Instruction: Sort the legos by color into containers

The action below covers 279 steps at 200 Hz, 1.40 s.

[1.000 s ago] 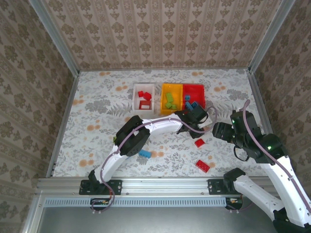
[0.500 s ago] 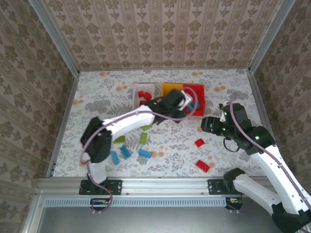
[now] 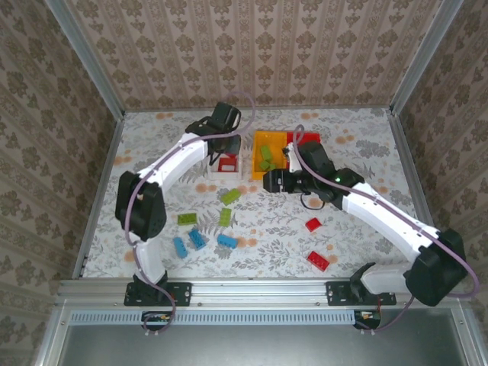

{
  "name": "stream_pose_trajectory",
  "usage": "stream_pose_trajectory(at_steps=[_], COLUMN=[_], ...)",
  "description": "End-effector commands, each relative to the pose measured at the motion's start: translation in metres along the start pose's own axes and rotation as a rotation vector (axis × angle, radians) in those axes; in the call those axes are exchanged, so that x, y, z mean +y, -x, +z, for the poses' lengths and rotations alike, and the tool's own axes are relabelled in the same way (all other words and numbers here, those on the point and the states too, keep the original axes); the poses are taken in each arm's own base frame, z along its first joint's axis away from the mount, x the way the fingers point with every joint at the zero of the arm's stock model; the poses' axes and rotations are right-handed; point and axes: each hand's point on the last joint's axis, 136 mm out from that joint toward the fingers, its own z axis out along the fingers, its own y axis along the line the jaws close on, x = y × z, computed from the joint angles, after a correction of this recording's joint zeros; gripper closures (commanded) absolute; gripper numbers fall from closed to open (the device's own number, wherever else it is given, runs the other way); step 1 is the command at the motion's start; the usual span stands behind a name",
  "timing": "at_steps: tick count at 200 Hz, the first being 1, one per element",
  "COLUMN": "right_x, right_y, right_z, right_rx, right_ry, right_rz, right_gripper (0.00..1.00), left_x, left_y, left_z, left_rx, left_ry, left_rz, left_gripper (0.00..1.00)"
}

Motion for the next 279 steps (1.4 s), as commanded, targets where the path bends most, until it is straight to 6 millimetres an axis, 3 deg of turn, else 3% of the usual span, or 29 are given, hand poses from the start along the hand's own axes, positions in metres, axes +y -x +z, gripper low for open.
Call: stream_pose_trajectory(at_steps=[1, 77, 105, 132, 169, 197, 227, 245, 279], right_x=[0.034, 0.025, 0.022, 0.020, 0.019, 0.033, 0.047, 0.055, 0.069], right_y=[0.039, 0.036, 0.033, 0.029, 0.012, -0.037, -0.110, -0.146, -0.183], right_z=[-0.002, 0.004, 0.005, 0.006, 0.007, 0.018, 0.032, 0.045, 0.074], right_rx=[-0.106, -0.105, -0.093, -0.075, -0.028, 0.084, 0.244, 0.315, 0.377], right_ry=[0.131, 0.123, 0.115, 0.108, 0.095, 0.134, 0.198, 0.216, 0.223], right_rz=[-0.021, 0.011, 0.013, 0.007, -0.081, -0.332, -0.566, -0.664, -0.725], right_gripper=[0.26, 0.25, 0.25, 0.24, 0.24, 0.25, 0.24, 0.24, 0.24], left_x=[0.019, 0.038, 0.037, 0.034, 0.022, 0.015, 0.024, 0.029, 0.032], left_y=[-0.004, -0.011, -0.012, -0.002, 0.014, 0.011, -0.026, -0.060, -0.126], left_z=[0.015, 0.069, 0.073, 0.062, 0.024, -0.019, -0.066, -0.091, -0.137], left_rx=[0.071, 0.169, 0.179, 0.153, 0.078, 0.024, 0.018, 0.040, 0.058], left_ry=[0.069, 0.130, 0.125, 0.122, 0.109, 0.078, 0.036, -0.002, -0.106], left_rz=[-0.062, -0.056, -0.041, -0.027, -0.030, -0.087, -0.181, -0.211, -0.247], left_gripper=[0.74, 0.68, 0.52, 0.46, 0.44, 0.35, 0.32, 0.32, 0.33])
